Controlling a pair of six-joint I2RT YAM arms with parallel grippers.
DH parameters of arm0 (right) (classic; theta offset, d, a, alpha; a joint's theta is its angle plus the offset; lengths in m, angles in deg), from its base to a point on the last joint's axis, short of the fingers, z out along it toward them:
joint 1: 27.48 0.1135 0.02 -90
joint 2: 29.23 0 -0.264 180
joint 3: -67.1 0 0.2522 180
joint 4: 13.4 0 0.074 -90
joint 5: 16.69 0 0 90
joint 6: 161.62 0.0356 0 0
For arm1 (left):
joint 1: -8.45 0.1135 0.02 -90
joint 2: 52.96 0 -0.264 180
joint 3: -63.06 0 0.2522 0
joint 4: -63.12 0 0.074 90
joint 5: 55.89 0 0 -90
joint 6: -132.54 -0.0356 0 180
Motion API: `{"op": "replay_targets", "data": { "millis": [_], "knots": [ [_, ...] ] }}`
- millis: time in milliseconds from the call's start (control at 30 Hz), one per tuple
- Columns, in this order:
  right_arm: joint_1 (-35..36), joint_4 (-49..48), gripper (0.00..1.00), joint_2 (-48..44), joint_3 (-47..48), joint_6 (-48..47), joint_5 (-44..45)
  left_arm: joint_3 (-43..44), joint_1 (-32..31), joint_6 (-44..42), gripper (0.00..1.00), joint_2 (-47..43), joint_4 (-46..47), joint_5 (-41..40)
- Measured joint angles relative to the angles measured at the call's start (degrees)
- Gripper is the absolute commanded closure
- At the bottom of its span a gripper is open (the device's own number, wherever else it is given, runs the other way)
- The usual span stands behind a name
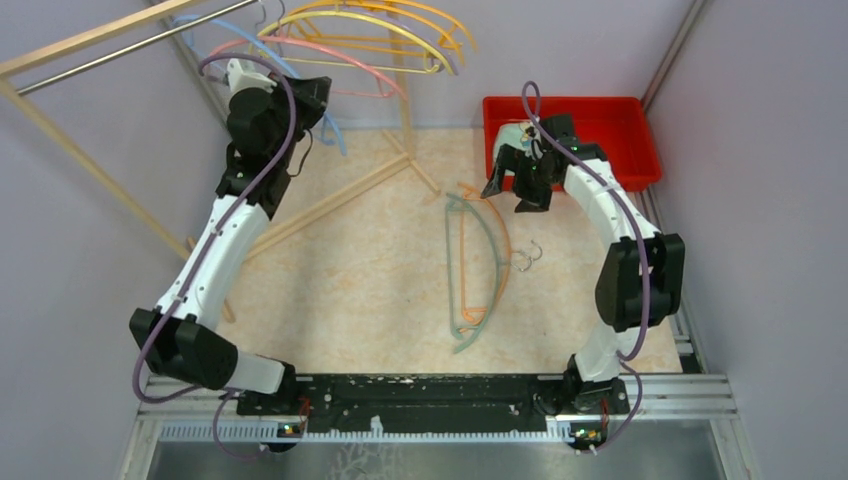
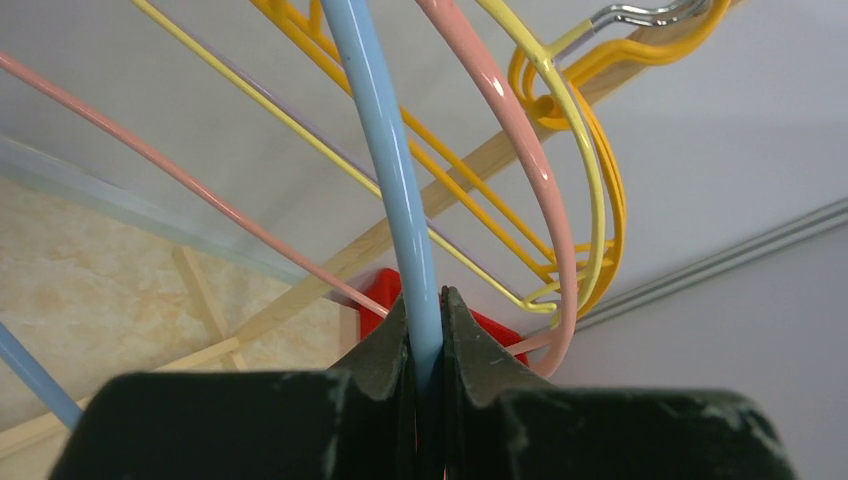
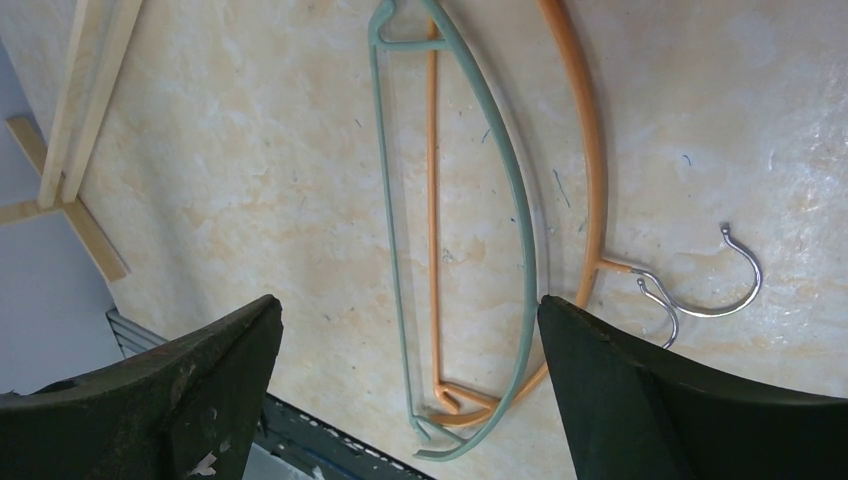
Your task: Organize the hangers
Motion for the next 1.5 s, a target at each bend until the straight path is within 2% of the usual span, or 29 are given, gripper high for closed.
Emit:
{"op": "replay_targets", "data": {
  "millis": [333,767,800,867,1000,1067,1133,1233,1300,1333,1500],
  "knots": [
    [-0.07,-0.04,0.01,0.94,0.0,0.0,0.31,4.59,0.0,1.29,1.0,7.17,3.48,8.28],
    [-0.55,-0.35,0.01,1.38,0.0,0.07,0.61,21.73,-4.04,1.01,0.98,22.64,2.1,17.11],
    [-0.55,-0.37,0.01,1.38,0.0,0.04,0.81,22.18,-4.13,0.94,0.93,22.93,1.9,17.42],
    [-0.55,-0.37,0.01,1.38,0.0,0.0,1.03,22.47,-4.31,0.74,0.74,23.08,1.49,18.16],
    [-0.55,-0.39,0.01,1.38,0.0,-0.04,1.31,22.1,-4.28,-0.24,0.45,22.43,-1.6,18.97],
    [-0.55,-0.39,0.01,1.38,0.0,-0.07,1.31,21.29,-4.28,-0.83,0.38,21.99,-3.04,19.17],
    [-0.55,-0.44,0.01,1.38,0.0,-0.09,1.31,20.35,-4.31,-1.55,0.26,21.0,-3.17,19.47],
    [-0.55,-0.46,0.01,1.38,-0.02,-0.09,1.29,18.62,-4.28,-2.27,0.15,17.94,-3.8,19.69],
    [-0.55,-0.46,0.01,1.38,-0.02,-0.2,1.29,17.27,-4.28,-2.86,0.03,15.56,-4.66,19.71],
    [-0.55,-0.46,0.01,1.38,-0.04,-0.35,1.29,16.68,-4.28,-3.13,0.01,14.45,-5.16,19.71],
    [-0.63,-0.5,0.01,1.38,-0.26,-0.57,1.31,15.02,-4.28,-4.83,0.0,10.1,-6.27,19.78]
  ]
}}
